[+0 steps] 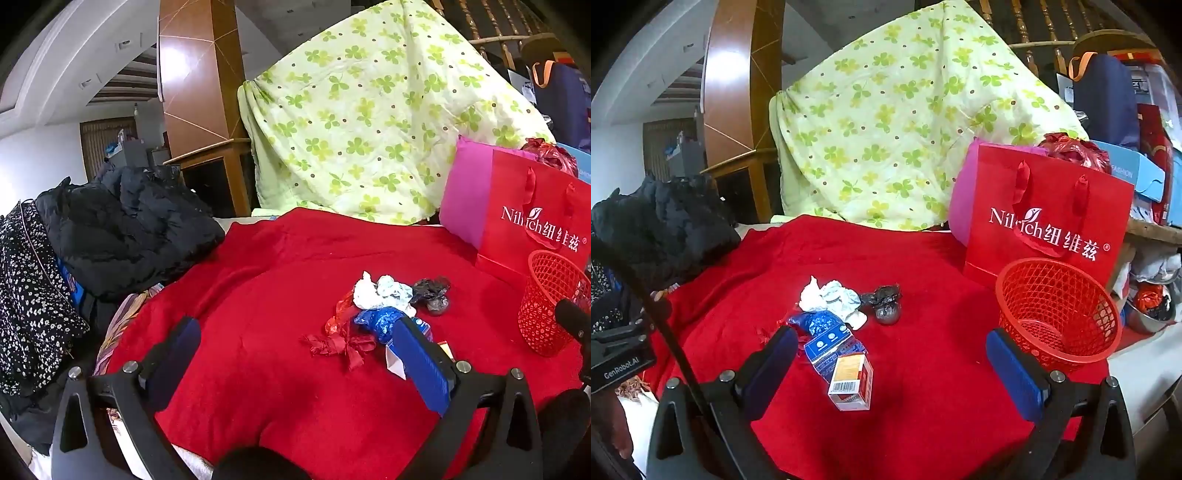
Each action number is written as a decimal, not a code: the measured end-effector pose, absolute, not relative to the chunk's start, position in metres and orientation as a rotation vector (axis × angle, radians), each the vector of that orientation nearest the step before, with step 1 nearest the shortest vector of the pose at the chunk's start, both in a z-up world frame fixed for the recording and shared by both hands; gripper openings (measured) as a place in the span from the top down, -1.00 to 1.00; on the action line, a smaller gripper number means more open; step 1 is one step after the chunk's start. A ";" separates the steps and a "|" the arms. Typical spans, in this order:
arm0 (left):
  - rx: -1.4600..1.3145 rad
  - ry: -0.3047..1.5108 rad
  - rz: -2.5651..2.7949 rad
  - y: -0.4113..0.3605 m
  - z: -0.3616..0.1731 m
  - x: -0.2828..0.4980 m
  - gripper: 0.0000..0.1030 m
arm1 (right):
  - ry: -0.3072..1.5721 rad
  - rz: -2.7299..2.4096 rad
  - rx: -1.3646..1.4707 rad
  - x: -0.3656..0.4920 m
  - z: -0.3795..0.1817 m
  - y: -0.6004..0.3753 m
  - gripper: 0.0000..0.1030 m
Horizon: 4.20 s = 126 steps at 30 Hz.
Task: Collect trash
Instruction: 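Move both tools toward the medicine boxes on the red cloth, then grasp the white-orange medicine box with the right tool while the left tool grasps the blue box, then carry both boxes over the red mesh basket and open both tools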
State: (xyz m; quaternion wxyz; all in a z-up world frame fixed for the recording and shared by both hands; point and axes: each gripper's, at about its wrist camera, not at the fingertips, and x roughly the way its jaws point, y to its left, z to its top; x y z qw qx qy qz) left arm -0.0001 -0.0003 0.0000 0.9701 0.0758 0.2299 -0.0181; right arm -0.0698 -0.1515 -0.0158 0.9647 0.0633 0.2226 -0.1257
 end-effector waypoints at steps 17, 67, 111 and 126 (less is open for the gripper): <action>0.140 0.467 -0.043 0.003 -0.003 -0.005 -0.99 | 0.458 -0.242 0.232 -0.110 -0.032 -0.135 -1.00; 0.119 0.541 0.008 0.028 -0.040 0.025 -0.99 | 0.528 -0.095 0.178 -0.063 -0.052 -0.138 -1.00; 0.147 0.831 -0.373 -0.012 -0.132 0.142 -0.75 | 0.996 0.034 0.270 0.095 -0.196 -0.160 -0.32; 0.195 0.879 -0.573 -0.080 -0.149 0.156 -0.58 | 0.736 -0.022 0.358 0.047 -0.169 -0.234 -0.05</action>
